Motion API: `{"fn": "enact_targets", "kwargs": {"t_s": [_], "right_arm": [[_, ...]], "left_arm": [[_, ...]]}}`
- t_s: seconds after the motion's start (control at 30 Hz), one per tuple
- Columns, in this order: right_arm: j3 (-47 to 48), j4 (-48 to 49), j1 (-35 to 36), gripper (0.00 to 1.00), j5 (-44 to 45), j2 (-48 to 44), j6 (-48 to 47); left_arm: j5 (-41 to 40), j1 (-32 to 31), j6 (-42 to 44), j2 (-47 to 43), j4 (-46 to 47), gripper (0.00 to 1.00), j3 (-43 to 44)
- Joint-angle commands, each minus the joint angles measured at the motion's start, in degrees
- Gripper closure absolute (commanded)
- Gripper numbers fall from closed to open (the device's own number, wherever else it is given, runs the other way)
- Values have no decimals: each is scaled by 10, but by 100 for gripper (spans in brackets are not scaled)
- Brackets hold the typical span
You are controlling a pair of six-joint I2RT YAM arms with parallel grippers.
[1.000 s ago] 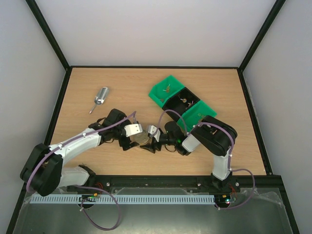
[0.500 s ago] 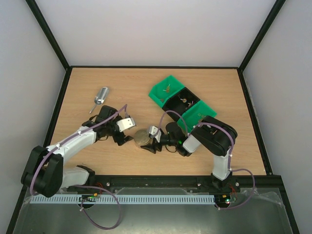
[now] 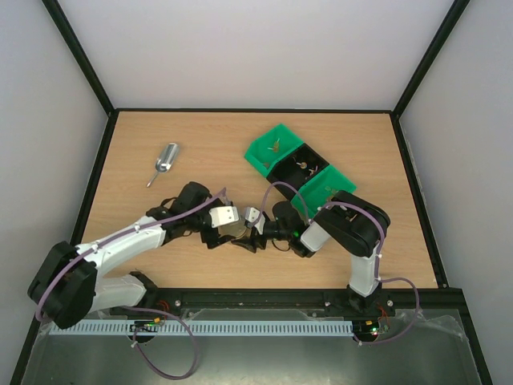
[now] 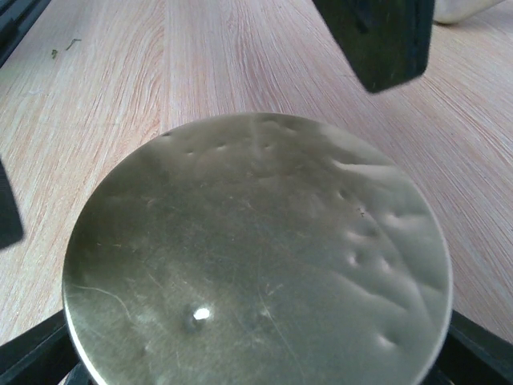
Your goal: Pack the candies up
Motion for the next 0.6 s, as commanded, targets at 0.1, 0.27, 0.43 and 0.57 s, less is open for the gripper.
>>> {"fn": "enact_targets", "kwargs": {"t_s": [0.1, 0.27, 0.43, 0.57], "right_arm": [[-12, -1, 5, 30, -13, -1, -17], [-14, -1, 6, 32, -18, -2, -26], [-19, -1, 5, 36, -22, -5, -30], [-23, 1, 5, 41, -22, -8, -31]], "left_arm": [[-5, 7, 30, 25, -2, 6, -9], [-28, 18, 20, 39, 8, 6, -7], [-32, 58, 8, 55, 3, 10, 10], [-23, 88, 42, 48, -12, 12, 3]]}}
